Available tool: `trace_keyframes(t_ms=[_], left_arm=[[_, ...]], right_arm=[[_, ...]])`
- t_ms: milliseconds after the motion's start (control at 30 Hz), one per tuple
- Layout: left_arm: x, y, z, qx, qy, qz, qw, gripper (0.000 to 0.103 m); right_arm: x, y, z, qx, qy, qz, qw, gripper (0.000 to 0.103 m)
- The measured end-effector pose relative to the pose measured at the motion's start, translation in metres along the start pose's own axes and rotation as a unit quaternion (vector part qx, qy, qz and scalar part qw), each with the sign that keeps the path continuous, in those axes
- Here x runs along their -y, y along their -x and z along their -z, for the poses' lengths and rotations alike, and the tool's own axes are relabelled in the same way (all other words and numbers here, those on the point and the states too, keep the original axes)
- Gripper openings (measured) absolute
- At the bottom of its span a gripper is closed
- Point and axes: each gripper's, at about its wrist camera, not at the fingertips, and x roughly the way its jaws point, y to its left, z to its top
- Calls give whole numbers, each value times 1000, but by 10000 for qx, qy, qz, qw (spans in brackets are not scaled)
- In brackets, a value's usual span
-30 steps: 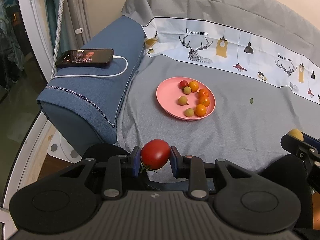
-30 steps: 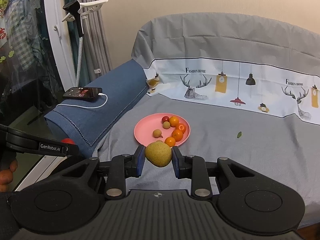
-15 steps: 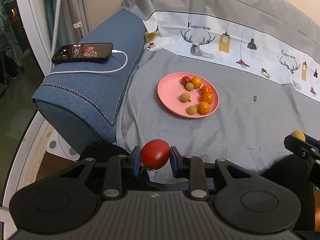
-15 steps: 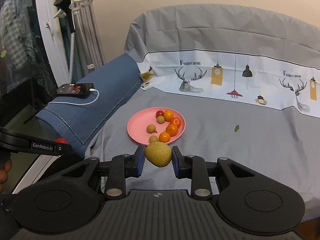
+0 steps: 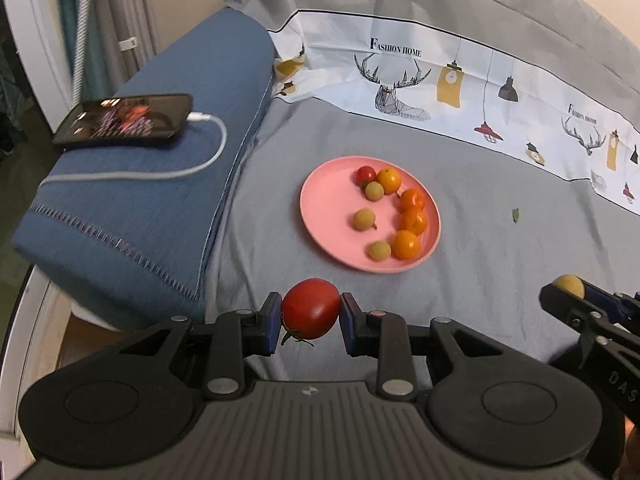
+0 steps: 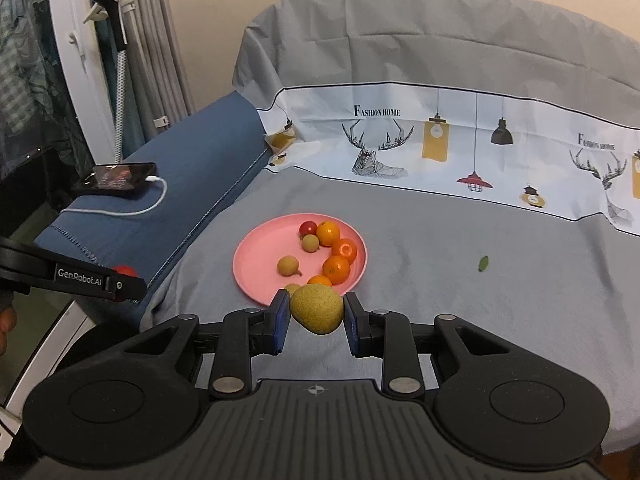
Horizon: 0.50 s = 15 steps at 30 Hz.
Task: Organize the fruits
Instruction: 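Carry the red tomato in the left gripper while the right gripper carries the yellow fruit to the plate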
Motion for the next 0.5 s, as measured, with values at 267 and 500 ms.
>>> trace_keyframes(t_ms=[267,500], left_arm=[[8,-64,-44,-199,-127,-52,9997,34],[15,-122,-77,-356,-202,-7,9992,34]], right_arm=[[8,-72,-27,-175,44,-45,9998,30],[17,-138,-39,-337,304,-43,9990,30]])
